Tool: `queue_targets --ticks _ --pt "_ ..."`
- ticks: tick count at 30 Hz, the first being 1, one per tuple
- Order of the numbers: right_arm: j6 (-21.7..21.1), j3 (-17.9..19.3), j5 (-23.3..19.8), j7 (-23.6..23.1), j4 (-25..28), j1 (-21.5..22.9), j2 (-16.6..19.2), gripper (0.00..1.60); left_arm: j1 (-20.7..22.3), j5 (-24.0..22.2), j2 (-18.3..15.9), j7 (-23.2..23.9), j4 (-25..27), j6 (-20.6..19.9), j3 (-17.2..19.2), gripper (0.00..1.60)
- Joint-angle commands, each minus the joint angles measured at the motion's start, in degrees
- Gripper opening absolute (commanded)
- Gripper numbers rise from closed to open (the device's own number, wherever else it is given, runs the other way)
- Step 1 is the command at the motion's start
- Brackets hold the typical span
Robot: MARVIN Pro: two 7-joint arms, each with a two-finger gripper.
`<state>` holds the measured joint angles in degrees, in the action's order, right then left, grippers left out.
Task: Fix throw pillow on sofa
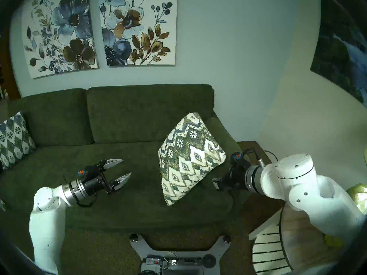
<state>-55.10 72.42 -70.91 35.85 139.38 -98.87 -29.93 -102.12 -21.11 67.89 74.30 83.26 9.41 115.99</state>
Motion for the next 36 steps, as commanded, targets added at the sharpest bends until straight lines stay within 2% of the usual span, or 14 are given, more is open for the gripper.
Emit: queue_targets --ticks 1,8,14,23,31,36 --pt "0.6 1.5 2.7 3.5 0.6 -6.6 5.8 1.60 0.3 -0.1 -0.1 0.0 0.2 0.1 0.1 1.60" --pt "3.6 2.9 4.8 5.7 0.6 -10.8 7.7 1.60 0.3 -0.1 -0.1 0.0 0.2 0.0 0.2 1.60" --pt "8.3 4.1 6.7 6.7 0.6 -13.3 7.9 1.60 0.3 0.0 -0.1 0.0 0.2 0.0 0.2 1.60" --pt "18.0 5.4 11.4 6.5 0.6 -16.4 7.9 1.60 0.4 0.0 -0.1 0.0 0.2 0.0 0.2 1.60" --pt "25.5 5.8 17.1 6.3 0.6 -20.7 10.1 1.60 0.4 0.0 -0.1 0.0 0.2 0.0 0.2 1.60" --pt "32.1 6.2 21.1 6.2 0.6 -24.3 12.0 1.60 0.4 0.0 -0.1 0.0 0.2 0.0 0.2 1.60"
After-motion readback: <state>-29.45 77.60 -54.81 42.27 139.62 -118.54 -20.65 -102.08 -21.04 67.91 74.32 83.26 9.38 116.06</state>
